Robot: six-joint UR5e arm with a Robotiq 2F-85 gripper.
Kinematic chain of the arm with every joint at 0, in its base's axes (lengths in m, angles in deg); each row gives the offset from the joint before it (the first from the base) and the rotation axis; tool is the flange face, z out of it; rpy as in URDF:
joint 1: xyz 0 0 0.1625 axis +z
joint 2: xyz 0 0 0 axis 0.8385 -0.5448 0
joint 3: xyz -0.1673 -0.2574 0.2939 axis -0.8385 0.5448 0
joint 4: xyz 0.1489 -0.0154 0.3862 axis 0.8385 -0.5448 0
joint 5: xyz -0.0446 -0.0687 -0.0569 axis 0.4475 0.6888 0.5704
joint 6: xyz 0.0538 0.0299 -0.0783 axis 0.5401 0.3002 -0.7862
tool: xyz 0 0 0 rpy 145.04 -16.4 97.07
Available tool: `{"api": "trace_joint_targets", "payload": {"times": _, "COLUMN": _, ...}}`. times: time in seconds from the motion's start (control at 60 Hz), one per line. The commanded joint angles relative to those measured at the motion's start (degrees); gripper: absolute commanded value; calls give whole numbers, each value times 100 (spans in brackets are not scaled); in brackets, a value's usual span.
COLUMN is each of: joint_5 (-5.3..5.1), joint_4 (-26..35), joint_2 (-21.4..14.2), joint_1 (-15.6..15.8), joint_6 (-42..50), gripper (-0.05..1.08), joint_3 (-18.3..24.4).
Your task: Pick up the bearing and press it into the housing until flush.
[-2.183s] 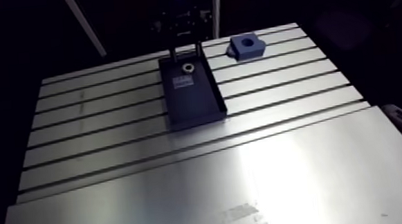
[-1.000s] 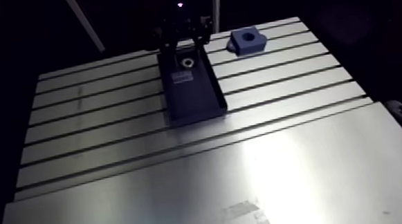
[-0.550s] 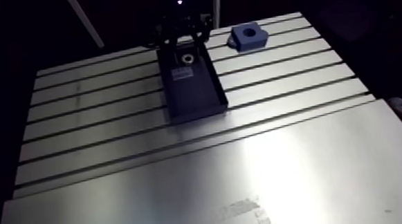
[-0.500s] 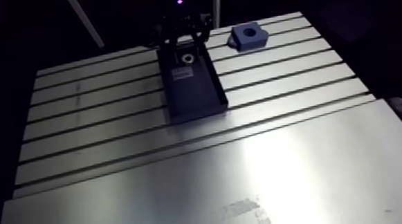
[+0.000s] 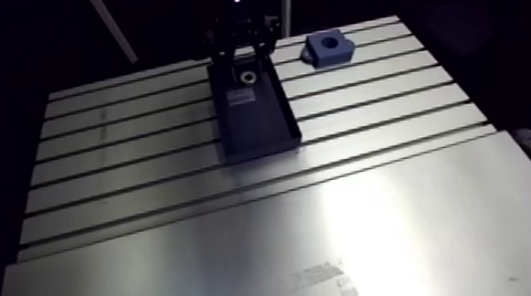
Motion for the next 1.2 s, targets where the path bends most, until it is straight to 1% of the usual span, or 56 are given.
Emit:
{"api": "trace_joint_targets", "payload": {"times": 0.017, "joint_5": 3, "joint_4": 0, "joint_2": 0, "joint_1": 7, "joint_6": -7, "gripper": 46, "joint_3": -6}}
{"api": "trace_joint_targets", "payload": {"times": 0.45, "joint_5": 12, "joint_4": 0, "joint_2": 0, "joint_1": 0, "joint_6": -17, "gripper": 50, "joint_3": -43}}
{"api": "trace_joint_targets", "payload": {"times": 0.883, "joint_5": 5, "joint_4": 0, "joint_2": -9, "joint_1": 8, "joint_6": -17, "gripper": 51, "joint_3": -51}}
{"api": "trace_joint_targets", "payload": {"times": 0.967, "joint_5": 3, "joint_4": 0, "joint_2": -9, "joint_1": 9, "joint_6": -17, "gripper": 53, "joint_3": -60}}
{"api": "trace_joint_targets", "payload": {"times": 1.2, "joint_5": 3, "joint_4": 0, "joint_2": -9, "joint_1": 0, "joint_6": -17, "gripper": 54, "joint_3": -68}}
